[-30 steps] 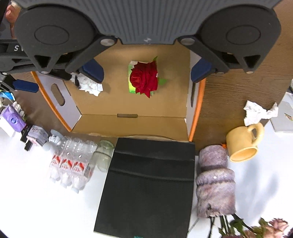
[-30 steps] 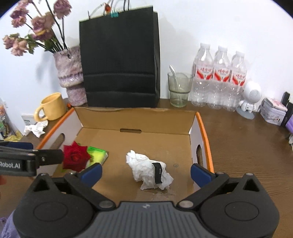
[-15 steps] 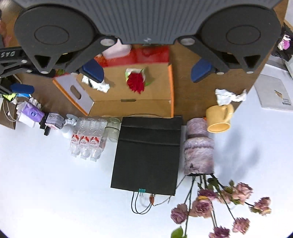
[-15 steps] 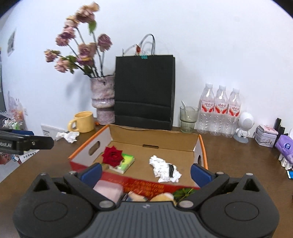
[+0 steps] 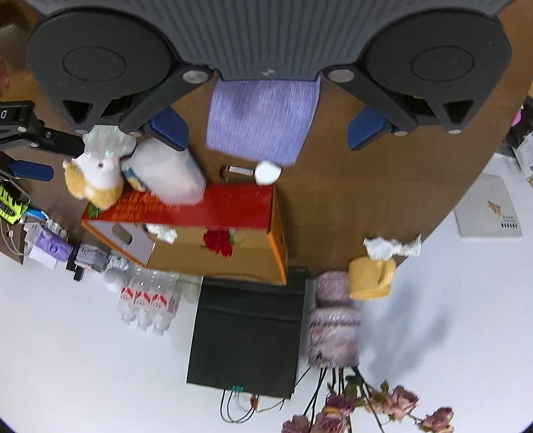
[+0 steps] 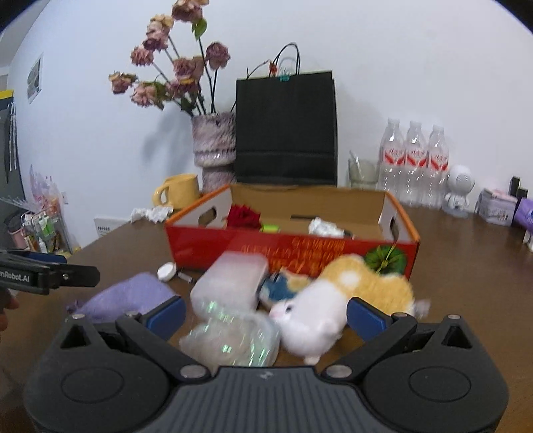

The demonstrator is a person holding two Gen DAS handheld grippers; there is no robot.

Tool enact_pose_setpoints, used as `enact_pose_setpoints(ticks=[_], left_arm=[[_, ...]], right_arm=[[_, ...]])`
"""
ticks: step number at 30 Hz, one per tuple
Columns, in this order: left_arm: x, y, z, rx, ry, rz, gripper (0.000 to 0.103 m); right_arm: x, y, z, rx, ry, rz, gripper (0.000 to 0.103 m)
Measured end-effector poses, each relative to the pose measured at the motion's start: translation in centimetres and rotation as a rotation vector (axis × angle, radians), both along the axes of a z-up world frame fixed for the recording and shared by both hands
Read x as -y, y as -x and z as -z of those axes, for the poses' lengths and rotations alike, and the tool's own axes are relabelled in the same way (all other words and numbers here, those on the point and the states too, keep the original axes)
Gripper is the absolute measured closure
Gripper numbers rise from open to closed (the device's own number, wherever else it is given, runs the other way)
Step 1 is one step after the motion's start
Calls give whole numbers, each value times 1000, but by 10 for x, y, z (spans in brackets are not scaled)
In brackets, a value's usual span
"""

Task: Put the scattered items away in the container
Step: 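Grasp purple pouch with left tool while right tool grasps plastic bag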

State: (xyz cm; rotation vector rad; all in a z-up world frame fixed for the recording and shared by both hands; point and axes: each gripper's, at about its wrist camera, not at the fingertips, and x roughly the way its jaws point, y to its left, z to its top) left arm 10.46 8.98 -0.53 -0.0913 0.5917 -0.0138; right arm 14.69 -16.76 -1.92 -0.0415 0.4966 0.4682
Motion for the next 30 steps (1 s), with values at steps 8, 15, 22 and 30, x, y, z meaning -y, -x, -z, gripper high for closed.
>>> enact_pose_setpoints(ticks=[8,15,22,30], left_arm=[[-3,4,23,-56,3,-10,0],[-6,-9,34,-102,1,-31,0],[0,-17,39,-123,-26,-18,0],[10,-19,45,-124,-77,-3,25]], right_arm=[[-20,11,14,14,58,-28,0],[-34,7,20,-1,92,-56,2],[-41,5,25,-14,110,-62,7],[-44,-3,30,-62,127,-38,48]])
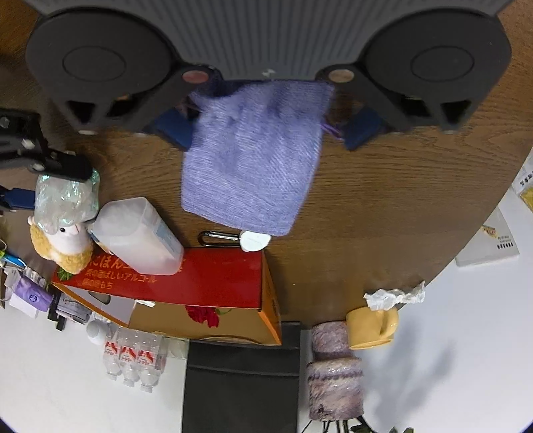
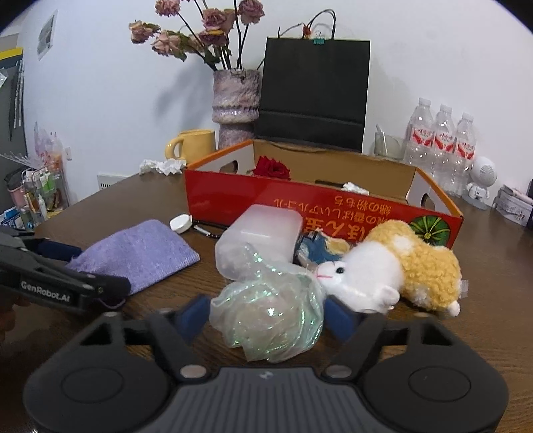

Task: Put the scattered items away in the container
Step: 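Grasp purple pouch with left tool while right tool grasps plastic bag, then carry pouch and plastic bag into the box and open both tools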

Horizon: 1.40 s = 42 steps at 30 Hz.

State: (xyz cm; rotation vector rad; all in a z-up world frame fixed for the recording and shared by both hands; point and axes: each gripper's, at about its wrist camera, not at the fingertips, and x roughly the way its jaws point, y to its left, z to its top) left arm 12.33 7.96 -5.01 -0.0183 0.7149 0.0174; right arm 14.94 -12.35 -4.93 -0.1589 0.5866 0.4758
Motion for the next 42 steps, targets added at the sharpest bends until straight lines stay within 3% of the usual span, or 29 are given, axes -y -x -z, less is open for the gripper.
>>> enact_pose_setpoints(ticks=[2,4,7,18,29,36,42], left_arm=[[1,4,-2,12,7,12,52],[-1,8,-4,20,26,13,71],[-1,18,-8,56,26,-5,80],[-3,47,-56,211,63,-6,82],[7,4,-119,314,102,53,82],[28,-75,-145,234,118,97,82],[44,-154,-139,120,124,66,82]], right_arm=[[1,0,1,-14,-8,-13,54],[4,4,0,-16,-31,-28,57],[9,10,-3,1,-56,-29,60],[33,23,-20,42,-142,-25,60],[57,-10,-75,171,-177,7,60],[60,-95,-106,121,-150,16,60],[55,-182,-105,1,-122,84,60]])
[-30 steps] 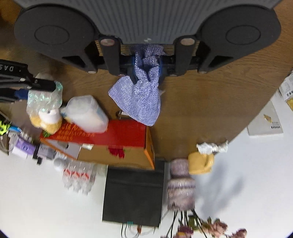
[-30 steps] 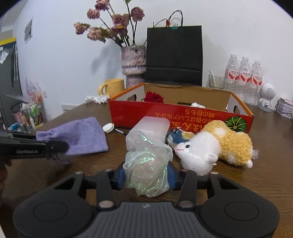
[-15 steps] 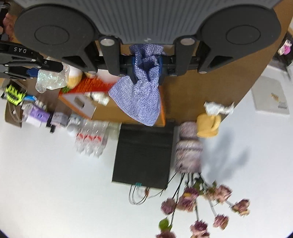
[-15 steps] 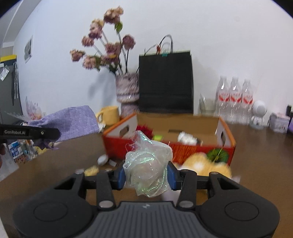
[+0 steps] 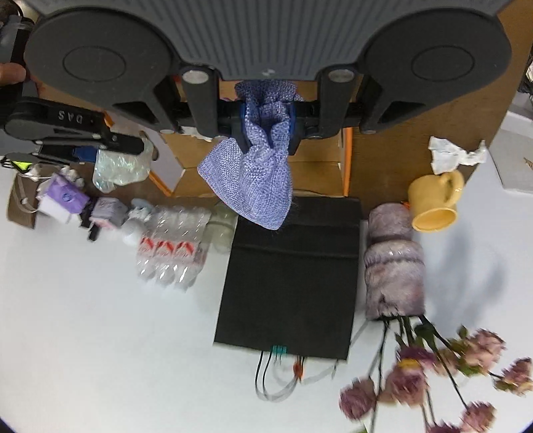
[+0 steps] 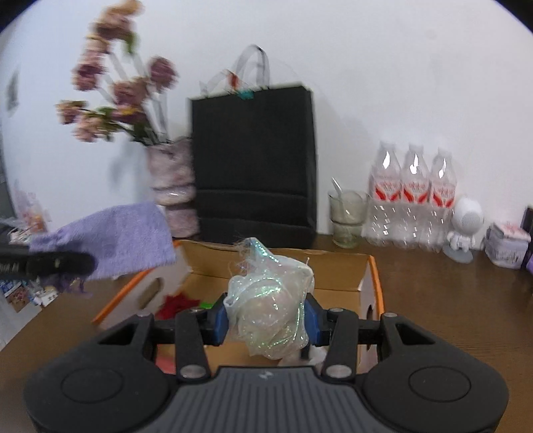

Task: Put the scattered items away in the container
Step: 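Carry pouch and plastic bag into the box and open both tools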

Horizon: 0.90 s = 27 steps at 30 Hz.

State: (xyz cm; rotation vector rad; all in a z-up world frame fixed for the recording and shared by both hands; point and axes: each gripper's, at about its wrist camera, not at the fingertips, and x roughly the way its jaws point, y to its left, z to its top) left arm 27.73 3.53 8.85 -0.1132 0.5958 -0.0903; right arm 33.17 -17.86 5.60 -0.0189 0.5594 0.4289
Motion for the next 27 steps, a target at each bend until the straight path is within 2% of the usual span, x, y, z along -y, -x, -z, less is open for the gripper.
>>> enact_pose_setpoints(ticks=[8,12,16,18,19,20,21,23,27], left_arm=[[15,-83,46,-165,-6,-38,81],[22,-109,65,-198,-59,-47,81],[26,-123,80,-241,-50,-39,77],[28,-124,83,-249,-52,-43,65],[28,-124,83,-247,-59,-45,51],[29,-123,83,-240,-67,-45,44],[30,-122,83,-233,-74,-44,41],[30,-121,83,-233,-77,-46,23],[25,-116,76,-214,-43,-56,10]], right_arm=[[-18,-78,44,-123,110,79,60],[-21,-98,62,-153,123,116,59],[-24,-110,72,-197,121,111,54],[-26,-114,77,-212,137,111,46],[-26,-114,78,-214,142,108,45],[-27,-114,79,-212,144,105,39],[-27,-113,78,-213,142,106,27],[-27,-110,76,-209,128,104,16],[-23,-103,68,-210,108,104,7]])
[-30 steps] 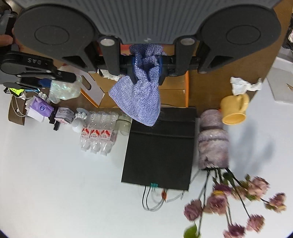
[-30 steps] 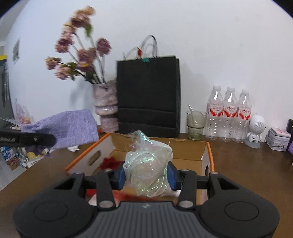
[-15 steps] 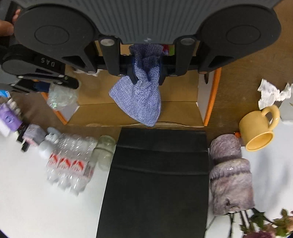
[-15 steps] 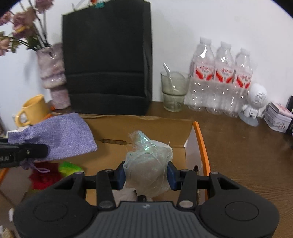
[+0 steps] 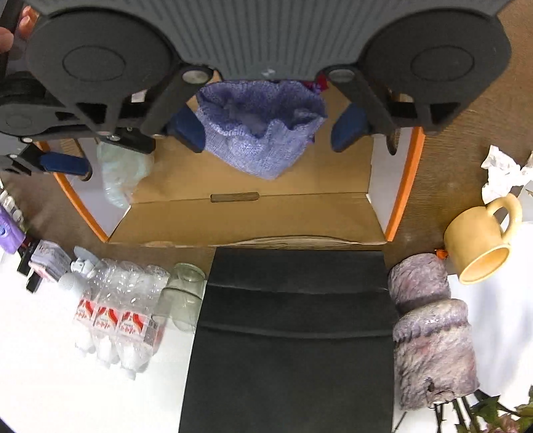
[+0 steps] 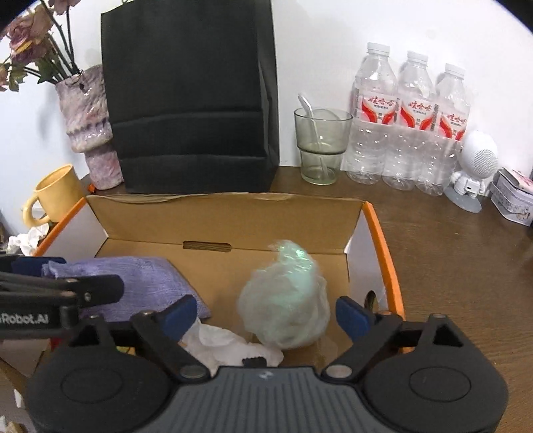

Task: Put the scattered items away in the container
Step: 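Carry pouch and plastic bag into the box and open both tools, then grasp small wrapper with left tool while right tool grasps white plush toy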

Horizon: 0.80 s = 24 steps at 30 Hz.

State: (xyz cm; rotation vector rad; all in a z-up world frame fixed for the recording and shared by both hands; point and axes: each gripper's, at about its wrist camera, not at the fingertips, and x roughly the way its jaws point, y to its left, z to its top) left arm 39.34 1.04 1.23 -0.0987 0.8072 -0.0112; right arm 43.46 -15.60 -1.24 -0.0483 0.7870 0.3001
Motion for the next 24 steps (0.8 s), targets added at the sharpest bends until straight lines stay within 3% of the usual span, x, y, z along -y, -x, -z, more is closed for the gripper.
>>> enact_pose_setpoints(ticks=[2,8,13,18,24], left_arm=[[-4,6,-6,24,31,-4,1],[-12,31,-27,91,132,22,0],[-16,61,-44,144,105,3,0],[-22,99,-57,212,23,13,0],[-39,144,-68,266,12,17,0]], right_arm=[[3,5,-4,5,-11,-3,3],[10,32,-23,42,-33,-12,0],[19,61,-38,80,-44,-22,0],[31,96,-50,127,-42,-30,0],[44,142,-62,168,-28,-39,0]])
